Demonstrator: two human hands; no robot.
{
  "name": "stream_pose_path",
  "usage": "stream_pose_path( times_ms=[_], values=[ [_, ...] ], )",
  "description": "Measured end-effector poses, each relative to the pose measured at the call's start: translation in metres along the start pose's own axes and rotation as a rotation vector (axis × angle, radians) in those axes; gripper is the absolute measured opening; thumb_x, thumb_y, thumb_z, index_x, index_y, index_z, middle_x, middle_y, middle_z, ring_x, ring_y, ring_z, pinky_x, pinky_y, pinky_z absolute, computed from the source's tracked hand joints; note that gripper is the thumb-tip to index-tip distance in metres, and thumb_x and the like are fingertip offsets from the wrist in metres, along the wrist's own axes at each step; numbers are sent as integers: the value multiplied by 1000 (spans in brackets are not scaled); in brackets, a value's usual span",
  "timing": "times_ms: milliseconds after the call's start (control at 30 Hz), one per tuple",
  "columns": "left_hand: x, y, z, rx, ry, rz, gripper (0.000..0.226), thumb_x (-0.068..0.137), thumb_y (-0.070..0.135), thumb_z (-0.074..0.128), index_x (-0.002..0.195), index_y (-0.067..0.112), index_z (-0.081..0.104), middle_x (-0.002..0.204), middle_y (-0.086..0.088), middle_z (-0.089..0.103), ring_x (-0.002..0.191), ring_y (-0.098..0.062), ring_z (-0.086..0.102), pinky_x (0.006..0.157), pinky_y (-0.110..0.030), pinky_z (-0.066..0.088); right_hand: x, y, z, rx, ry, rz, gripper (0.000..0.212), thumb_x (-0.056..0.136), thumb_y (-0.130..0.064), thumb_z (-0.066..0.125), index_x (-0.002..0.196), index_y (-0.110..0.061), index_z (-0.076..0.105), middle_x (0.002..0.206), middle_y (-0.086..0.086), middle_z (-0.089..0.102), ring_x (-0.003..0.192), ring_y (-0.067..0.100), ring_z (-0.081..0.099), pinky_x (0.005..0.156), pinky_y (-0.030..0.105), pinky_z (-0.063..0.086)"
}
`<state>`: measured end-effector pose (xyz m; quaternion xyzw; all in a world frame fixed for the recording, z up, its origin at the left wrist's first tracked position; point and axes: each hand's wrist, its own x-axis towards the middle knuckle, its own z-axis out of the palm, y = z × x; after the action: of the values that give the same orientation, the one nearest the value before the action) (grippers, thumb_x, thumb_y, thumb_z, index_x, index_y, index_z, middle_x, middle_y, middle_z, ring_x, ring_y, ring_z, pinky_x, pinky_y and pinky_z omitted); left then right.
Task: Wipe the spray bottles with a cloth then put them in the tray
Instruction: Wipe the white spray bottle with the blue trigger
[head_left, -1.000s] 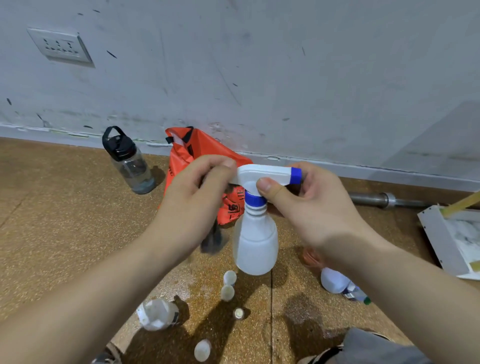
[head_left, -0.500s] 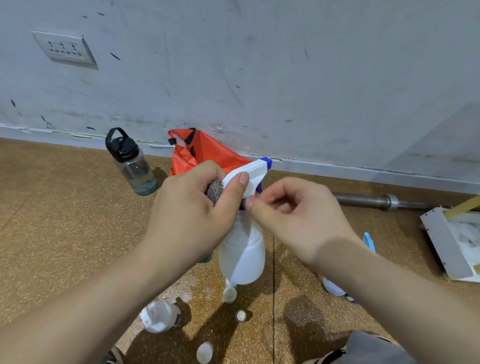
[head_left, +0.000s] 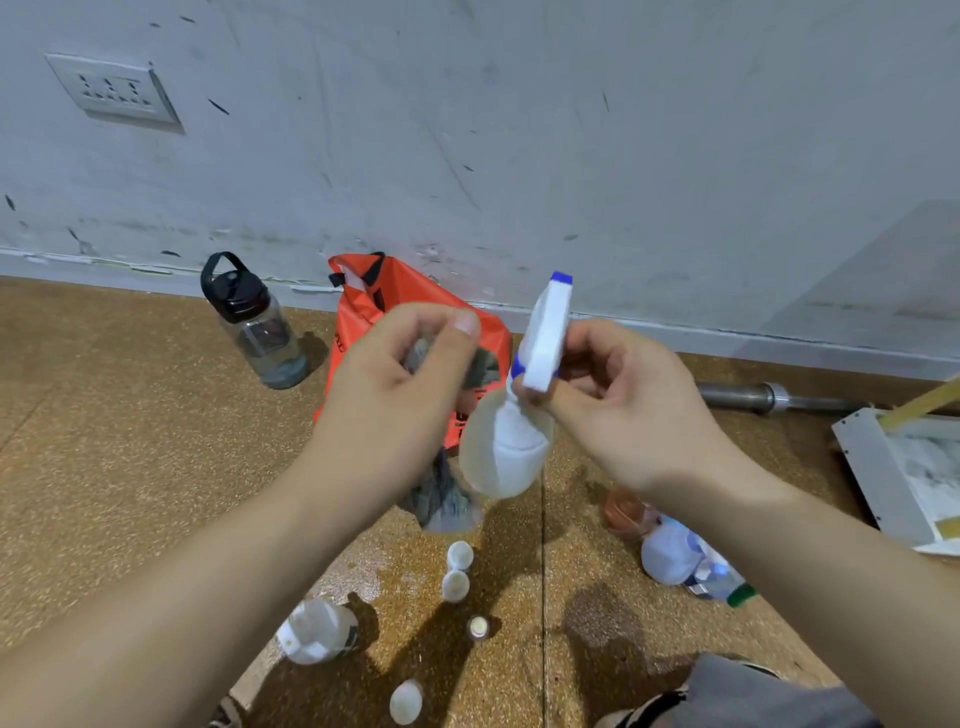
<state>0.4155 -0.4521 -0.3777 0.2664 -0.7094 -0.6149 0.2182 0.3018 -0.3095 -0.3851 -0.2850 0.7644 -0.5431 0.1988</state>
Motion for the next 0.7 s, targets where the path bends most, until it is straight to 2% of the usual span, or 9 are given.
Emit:
stream_pose_path(
  times_ms=[133, 267, 333, 367, 433, 500, 533, 633, 700],
  values=[
    [22, -20, -18, -121, 148, -279, 29, 99, 43, 56, 118, 23, 65, 83, -7, 78, 62, -16, 65, 59, -30, 48, 11, -4, -14, 196, 69, -25, 18, 90, -19, 75, 106, -15, 72, 104, 6, 78, 92, 10, 69, 87, 26, 55],
    [21, -27, -14, -150, 193, -340, 39, 77, 51, 52, 106, 35, 73, 104, 1, 77, 99, -25, 71, 87, -45, 57, 11, -4, -16, 276, 88, 0, 21, 90, -22, 70, 108, -14, 74, 102, 3, 77, 93, 9, 68, 89, 28, 54],
    [11, -17, -4, -86, 116, -151, 30, 70, 43, 53, 93, 48, 72, 90, 18, 73, 98, -20, 67, 91, -43, 53, 9, -4, -9, 276, 87, 21, 16, 92, -19, 71, 106, -13, 75, 99, 4, 77, 90, 10, 68, 88, 31, 54],
    [8, -20, 1, -51, 13, -33, 37, 69, 41, 56, 101, 50, 71, 90, 24, 70, 103, -15, 63, 96, -39, 50, 7, -4, -7, 280, 90, 29, 12, 94, -18, 71, 104, -12, 75, 98, 5, 78, 88, 10, 69, 87, 32, 54],
    [-8, -23, 15, 265, -204, 225, 65, 85, 40, 59, 149, 35, 50, 128, 27, 59, 131, -2, 47, 114, -26, 36, 3, -7, -2, 301, 94, 38, 10, 99, -12, 67, 105, -10, 75, 101, 10, 79, 89, 12, 71, 87, 32, 57],
    [-26, -36, 14, 596, -257, 540, 69, 104, 34, 48, 165, 23, 19, 161, 14, 37, 150, -1, 28, 121, -26, 24, -1, -12, 1, 325, 90, 48, 13, 100, -10, 64, 108, -8, 74, 104, 13, 78, 93, 17, 73, 90, 35, 59],
    [-24, -42, 10, 615, -235, 572, 65, 108, 33, 45, 165, 22, 18, 165, 12, 32, 152, -2, 26, 123, -27, 23, -3, -14, 2, 328, 89, 43, 13, 100, -9, 64, 109, -8, 74, 105, 13, 78, 95, 18, 73, 92, 37, 59],
    [-10, -45, 6, 267, -183, 330, 42, 113, 29, 39, 156, 29, 42, 140, 22, 57, 130, 15, 47, 109, -10, 36, -6, -20, 0, 342, 68, 22, 13, 100, -8, 62, 105, -12, 73, 100, 5, 78, 92, 17, 70, 89, 34, 57],
    [0, -46, 9, -46, -219, -57, 36, 114, 27, 35, 133, 32, 66, 112, 20, 73, 105, 0, 67, 88, -16, 50, -5, -21, -5, 386, 34, 45, 15, 103, -11, 57, 103, -15, 71, 92, -4, 75, 87, 11, 68, 81, 27, 57]
  ],
)
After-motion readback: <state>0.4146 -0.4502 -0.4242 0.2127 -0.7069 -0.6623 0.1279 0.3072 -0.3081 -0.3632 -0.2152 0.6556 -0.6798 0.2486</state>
